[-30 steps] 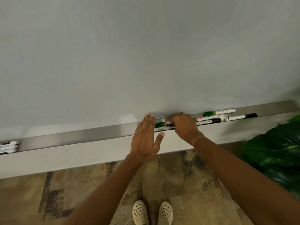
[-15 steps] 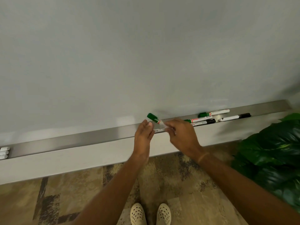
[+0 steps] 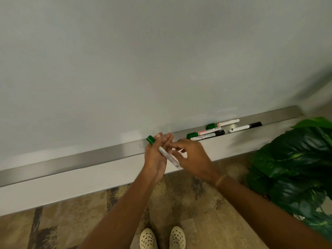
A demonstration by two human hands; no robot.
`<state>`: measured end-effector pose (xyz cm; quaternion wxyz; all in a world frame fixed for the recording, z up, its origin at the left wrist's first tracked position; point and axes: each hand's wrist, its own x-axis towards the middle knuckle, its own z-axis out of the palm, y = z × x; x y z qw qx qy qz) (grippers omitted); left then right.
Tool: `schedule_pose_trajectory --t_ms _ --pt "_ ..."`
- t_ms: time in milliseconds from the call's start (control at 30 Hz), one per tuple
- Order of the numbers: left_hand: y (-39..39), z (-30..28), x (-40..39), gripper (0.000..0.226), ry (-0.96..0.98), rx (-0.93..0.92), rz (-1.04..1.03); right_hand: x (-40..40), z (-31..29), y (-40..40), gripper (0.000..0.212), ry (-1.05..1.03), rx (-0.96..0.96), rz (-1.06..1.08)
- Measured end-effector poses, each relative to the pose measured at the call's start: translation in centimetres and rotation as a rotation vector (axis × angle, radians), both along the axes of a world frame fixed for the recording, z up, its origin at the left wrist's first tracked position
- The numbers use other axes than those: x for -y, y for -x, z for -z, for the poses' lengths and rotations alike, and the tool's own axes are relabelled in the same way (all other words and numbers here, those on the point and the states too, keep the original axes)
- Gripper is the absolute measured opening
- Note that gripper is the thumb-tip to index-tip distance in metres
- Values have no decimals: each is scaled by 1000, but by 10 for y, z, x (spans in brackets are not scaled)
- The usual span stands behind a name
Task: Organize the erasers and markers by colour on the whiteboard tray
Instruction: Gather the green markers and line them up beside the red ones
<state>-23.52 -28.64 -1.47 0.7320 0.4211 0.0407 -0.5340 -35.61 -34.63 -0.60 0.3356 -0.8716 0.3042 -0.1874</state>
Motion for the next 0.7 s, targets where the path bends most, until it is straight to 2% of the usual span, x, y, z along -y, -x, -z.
schedule_pose_trajectory --t_ms 100,200,300,367,500,700 --pt "1 2 2 32 19 -45 -20 40 -3 20 20 59 -59 193" --pt "2 3 3 34 4 -51 -22 79 2 35 26 177 -234 283" --pt "2 4 3 34 -4 -41 -18 96 7 35 33 221 -477 188" --pt "2 5 3 33 -11 -36 -18 99 8 31 35 232 -566 105" --pt "1 6 3 31 -21 -28 -21 105 11 24 35 226 -655 19" --pt "-1 6 4 28 -15 -33 -10 105 12 19 32 319 -659 -25"
